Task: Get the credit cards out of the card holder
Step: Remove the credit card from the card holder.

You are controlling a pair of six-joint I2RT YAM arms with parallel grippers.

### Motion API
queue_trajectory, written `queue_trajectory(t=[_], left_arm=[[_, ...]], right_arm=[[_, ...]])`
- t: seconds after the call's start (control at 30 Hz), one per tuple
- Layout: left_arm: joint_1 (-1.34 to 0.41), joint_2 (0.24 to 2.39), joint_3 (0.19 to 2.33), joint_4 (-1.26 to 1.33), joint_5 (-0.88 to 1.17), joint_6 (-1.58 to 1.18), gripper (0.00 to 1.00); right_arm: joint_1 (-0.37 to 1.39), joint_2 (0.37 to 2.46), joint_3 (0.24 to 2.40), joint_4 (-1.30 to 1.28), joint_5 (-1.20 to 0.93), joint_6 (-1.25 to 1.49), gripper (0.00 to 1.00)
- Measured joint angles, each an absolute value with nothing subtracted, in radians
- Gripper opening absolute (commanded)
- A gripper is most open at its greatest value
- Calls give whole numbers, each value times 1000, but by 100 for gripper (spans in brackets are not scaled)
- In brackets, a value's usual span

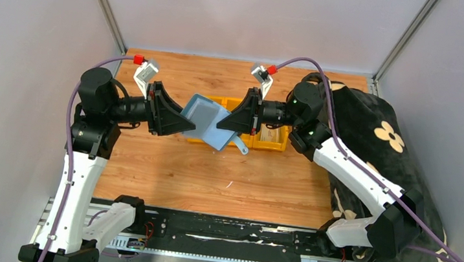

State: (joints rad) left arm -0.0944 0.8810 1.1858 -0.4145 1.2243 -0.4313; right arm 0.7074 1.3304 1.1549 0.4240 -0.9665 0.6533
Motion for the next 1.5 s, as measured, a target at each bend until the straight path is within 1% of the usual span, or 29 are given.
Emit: queue_trajectory(t=[0.17,0.27,0.43,0.6,0.67,0.7,0.77,0.8,0.9,1.1,1.23,1.27,1.33,1.5], left_arm=[[-95,881,1196,-429,1251,-421,32],[-95,881,1205,-451,1253,-403,24],[-94,881,1223,-473,1222,-370,17],[-94,881,1227,-476,1187,-353,6],[-94,881,1227,-480,1164,-344,5],[-94,881,1227,-482,1151,-339,7],[-94,880,1227,-488,1129,-332,27],[-94,880,1227,-489,1124,-332,32],[-94,879,1227,-488,1089,-336,41],[-94,879,1227,-501,1033,-322,43],[-94,879,1235,-528,1031,-300,53],[-94,881,1240,-537,1042,-295,53],[-94,882,1246,-550,1075,-287,52],[-94,885,1279,-589,1132,-259,45]], right_arm=[[707,1330,1156,398,-969,646,0],[707,1326,1157,388,-971,642,0],[706,1319,1166,383,-986,635,0],[705,1305,1168,381,-995,628,0],[706,1305,1168,382,-995,629,0],[706,1305,1168,382,-996,629,0],[709,1305,1168,382,-995,629,0],[709,1305,1168,382,-995,629,0],[716,1305,1168,389,-996,631,0],[720,1305,1168,402,-1001,635,0],[720,1304,1168,410,-1005,638,0],[720,1304,1168,416,-1007,641,0],[719,1300,1167,427,-1013,647,0],[712,1283,1151,461,-1027,668,0]])
